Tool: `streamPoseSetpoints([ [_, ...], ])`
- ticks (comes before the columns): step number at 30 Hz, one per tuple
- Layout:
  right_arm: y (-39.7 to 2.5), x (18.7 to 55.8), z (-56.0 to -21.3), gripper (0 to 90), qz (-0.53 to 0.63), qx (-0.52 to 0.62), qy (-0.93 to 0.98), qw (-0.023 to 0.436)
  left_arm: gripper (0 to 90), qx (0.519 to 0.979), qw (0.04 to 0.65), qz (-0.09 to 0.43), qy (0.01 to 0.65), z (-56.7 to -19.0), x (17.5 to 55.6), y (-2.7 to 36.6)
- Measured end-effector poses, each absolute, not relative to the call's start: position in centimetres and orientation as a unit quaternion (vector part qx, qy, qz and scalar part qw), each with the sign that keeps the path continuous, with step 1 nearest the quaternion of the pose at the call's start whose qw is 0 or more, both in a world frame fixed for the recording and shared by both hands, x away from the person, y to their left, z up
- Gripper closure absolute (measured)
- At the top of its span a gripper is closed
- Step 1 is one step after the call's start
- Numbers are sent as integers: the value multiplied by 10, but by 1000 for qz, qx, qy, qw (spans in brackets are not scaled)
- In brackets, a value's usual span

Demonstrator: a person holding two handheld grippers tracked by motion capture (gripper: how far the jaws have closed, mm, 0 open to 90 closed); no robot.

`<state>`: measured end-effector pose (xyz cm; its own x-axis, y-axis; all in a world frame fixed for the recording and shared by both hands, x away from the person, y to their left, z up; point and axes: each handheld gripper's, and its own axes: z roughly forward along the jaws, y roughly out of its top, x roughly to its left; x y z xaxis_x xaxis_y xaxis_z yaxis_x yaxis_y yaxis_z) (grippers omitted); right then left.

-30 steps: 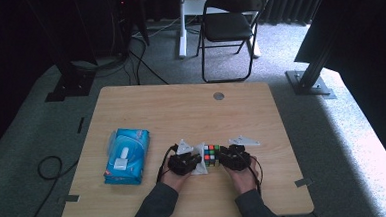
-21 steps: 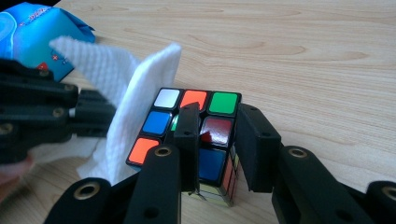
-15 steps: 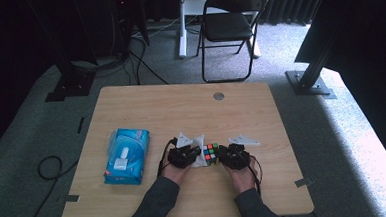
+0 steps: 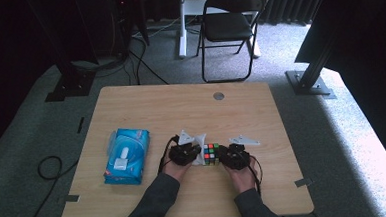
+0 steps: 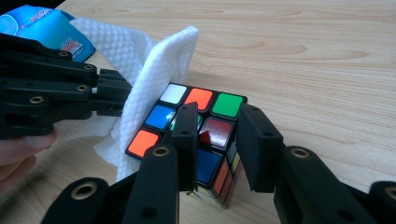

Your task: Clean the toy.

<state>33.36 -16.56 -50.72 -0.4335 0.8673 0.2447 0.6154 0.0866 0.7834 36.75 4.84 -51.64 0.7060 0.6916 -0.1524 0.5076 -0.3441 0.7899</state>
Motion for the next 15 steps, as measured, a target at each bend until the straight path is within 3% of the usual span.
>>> streamPoseSetpoints([
  [15,-166,334,-507,691,441,512,723,141,862,826,396,103,387,-536,372,42],
])
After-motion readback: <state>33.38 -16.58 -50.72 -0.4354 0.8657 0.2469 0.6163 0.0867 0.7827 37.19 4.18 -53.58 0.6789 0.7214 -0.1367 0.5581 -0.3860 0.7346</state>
